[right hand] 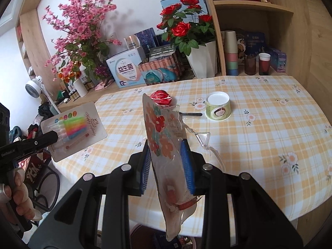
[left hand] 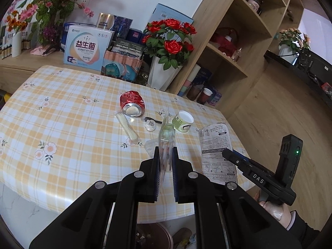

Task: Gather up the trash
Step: 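Carry the candle pack with the left gripper while right carries the pouch to the bin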

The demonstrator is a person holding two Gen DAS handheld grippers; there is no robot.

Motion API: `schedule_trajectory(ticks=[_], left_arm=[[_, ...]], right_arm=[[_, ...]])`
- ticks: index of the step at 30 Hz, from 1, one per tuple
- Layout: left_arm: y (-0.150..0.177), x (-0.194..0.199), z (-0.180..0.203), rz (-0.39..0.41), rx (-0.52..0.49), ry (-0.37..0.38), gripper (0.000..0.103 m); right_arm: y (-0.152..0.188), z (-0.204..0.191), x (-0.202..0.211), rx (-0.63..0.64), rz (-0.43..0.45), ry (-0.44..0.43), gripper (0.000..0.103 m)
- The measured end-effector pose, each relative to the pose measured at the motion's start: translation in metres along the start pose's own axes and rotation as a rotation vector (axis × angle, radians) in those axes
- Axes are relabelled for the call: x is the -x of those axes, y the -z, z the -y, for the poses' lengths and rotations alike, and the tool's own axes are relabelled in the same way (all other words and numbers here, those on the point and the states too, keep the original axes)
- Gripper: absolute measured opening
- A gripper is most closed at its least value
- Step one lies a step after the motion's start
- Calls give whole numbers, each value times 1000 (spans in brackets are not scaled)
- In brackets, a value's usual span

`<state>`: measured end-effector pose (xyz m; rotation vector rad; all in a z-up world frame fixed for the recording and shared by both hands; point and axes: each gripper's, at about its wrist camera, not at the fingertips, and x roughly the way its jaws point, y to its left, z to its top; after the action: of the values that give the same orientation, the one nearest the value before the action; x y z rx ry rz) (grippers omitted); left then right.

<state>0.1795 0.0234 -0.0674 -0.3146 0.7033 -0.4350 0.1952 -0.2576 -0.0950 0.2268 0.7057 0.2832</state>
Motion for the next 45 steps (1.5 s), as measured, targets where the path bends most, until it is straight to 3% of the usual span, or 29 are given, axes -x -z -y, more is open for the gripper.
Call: schedule_trajectory(ticks=[30, 45], left_arm=[[94, 124, 12, 92, -6, -50, 10], [106, 105, -13, 56, 55, -58, 11]], right_arm=[[109, -69, 78, 21, -54, -124, 31], [137, -75, 44, 12, -174, -172, 34]])
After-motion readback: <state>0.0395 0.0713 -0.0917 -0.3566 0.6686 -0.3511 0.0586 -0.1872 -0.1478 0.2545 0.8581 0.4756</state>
